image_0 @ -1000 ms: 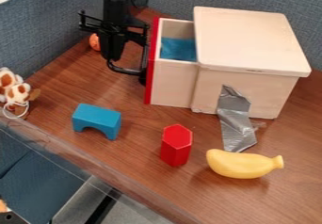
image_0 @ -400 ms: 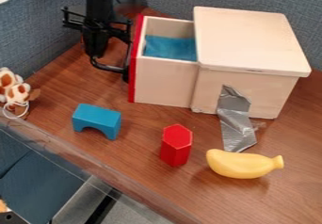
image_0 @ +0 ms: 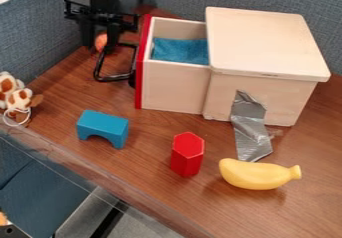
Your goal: Opened the drawer
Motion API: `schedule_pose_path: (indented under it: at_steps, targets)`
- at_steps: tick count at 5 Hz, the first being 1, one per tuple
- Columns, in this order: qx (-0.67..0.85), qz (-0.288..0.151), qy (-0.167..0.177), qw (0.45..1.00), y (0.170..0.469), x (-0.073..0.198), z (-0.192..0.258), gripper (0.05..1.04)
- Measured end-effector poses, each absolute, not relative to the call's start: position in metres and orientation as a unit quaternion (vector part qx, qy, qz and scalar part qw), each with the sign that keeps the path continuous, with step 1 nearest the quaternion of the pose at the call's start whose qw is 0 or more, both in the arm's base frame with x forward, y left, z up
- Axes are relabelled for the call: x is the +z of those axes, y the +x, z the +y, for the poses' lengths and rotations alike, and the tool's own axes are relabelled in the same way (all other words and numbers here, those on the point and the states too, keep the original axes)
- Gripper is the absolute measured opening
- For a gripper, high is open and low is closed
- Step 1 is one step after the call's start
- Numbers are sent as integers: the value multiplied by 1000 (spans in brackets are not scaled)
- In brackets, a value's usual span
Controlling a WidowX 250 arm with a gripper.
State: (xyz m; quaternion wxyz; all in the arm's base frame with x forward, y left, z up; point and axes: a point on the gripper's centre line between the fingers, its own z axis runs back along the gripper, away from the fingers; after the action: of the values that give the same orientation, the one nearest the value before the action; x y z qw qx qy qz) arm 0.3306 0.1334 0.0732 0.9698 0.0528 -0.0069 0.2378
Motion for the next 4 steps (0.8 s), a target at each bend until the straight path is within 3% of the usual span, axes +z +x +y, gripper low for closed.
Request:
schedule_pose_path:
  at_steps: [1,3,4]
  targets:
    - [234,-1,50,971,330,74,132,959]
    - [178,5,24,984,340,101,126,1002]
    - [128,-19,18,991,344,118,115,1001]
